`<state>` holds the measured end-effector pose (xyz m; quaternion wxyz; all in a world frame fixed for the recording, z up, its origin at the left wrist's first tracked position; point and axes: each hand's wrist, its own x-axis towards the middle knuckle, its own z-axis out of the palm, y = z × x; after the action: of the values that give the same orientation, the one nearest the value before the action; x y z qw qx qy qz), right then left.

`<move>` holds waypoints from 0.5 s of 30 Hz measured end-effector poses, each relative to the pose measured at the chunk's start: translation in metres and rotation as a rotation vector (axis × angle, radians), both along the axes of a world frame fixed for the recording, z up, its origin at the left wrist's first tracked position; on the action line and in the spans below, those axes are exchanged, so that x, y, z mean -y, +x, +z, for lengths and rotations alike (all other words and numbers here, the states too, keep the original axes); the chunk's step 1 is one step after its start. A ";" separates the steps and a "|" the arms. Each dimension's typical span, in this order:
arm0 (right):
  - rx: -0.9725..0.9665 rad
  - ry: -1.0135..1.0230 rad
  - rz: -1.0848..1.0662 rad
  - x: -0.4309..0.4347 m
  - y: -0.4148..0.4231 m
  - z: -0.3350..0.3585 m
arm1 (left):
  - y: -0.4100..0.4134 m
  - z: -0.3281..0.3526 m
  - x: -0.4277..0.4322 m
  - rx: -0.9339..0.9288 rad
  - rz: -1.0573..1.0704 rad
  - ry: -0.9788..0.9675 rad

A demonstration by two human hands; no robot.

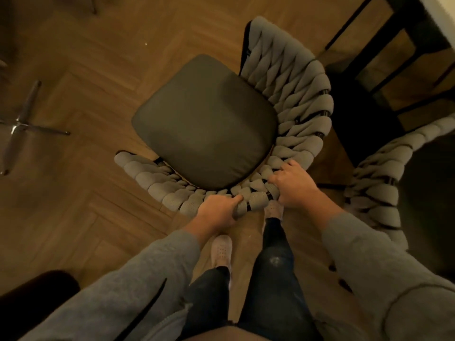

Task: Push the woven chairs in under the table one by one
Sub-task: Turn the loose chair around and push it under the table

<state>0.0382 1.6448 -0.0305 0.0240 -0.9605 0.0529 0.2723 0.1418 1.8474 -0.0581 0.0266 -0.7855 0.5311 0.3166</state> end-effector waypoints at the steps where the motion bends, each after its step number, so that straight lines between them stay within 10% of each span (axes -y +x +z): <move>1: -0.004 0.001 -0.037 -0.020 -0.011 -0.002 | 0.000 0.002 -0.016 -0.003 -0.042 0.021; 9: -0.084 0.269 -0.057 -0.078 -0.068 -0.004 | 0.013 0.007 -0.108 0.020 -0.391 0.083; 15: -0.182 0.002 -0.055 -0.021 -0.079 -0.001 | 0.029 0.008 -0.096 0.068 -0.523 0.048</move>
<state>-0.0406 1.6660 -0.0315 0.0276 -0.9298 0.0811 0.3578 0.1704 1.9432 -0.0502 0.1442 -0.6307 0.7073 0.2847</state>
